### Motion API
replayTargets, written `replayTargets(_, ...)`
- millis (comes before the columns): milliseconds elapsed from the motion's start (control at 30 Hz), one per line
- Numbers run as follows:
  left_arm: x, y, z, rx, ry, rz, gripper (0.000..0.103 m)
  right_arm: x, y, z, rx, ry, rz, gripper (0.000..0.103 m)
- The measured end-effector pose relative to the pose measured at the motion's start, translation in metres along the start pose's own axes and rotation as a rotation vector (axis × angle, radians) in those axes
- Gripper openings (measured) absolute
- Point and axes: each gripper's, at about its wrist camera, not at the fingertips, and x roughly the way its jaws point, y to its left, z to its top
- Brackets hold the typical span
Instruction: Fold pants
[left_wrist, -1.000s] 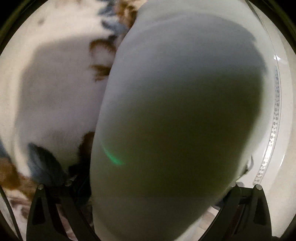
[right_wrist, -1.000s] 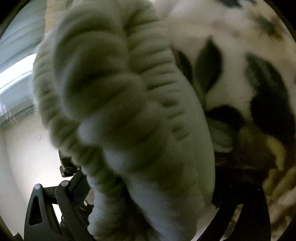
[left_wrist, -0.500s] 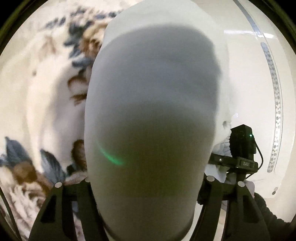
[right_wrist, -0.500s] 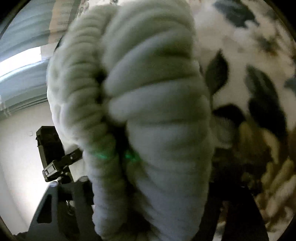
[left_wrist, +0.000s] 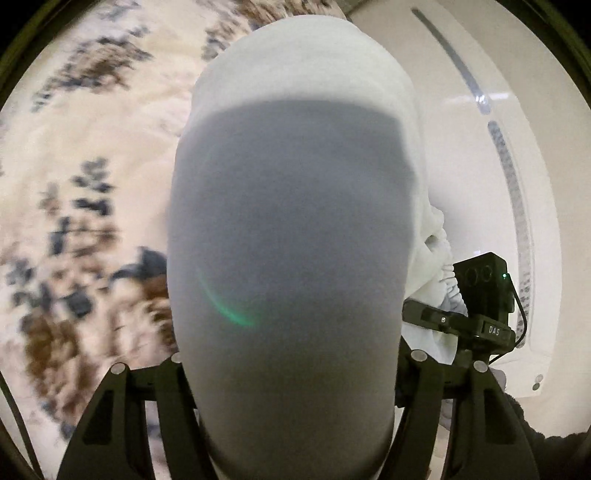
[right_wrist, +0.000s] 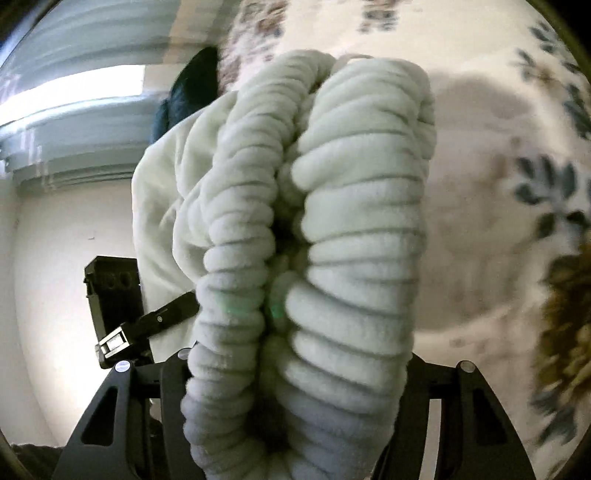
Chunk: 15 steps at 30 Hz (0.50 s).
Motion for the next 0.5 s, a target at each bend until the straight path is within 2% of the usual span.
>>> replayTargets(67,-0.039,0.013,-0.001,-0.013,-0.033,0.009,0.066,0.015,0.030,0.000,-0.028,0.013,0.014,0.063)
replayTargets(100,-0.049,0.034,-0.007,-0.019,-0.047,0.009,0.066,0.021,0.042,-0.001,-0.033,0.015,0.023,0.063)
replayTargets(167,-0.109,0.083,-0.017,-0.032,-0.081,0.009,0.066,0.043,0.079,0.000,-0.057,0.029,0.039,0.063)
replayTargets(233,-0.153,0.120,-0.030,-0.043,-0.118,0.007,0.066,0.067,0.119,0.006,-0.087,0.040,0.049,0.063)
replayTargets(400,-0.239,0.197,-0.027,-0.044,-0.187,-0.017,0.066,0.153,0.229,-0.004,-0.179,0.048,0.052,0.063)
replayTargets(500,-0.308,0.275,-0.023,-0.032,-0.201,-0.027,0.066,0.217,0.297,-0.019,-0.208,0.019,0.048,0.063)
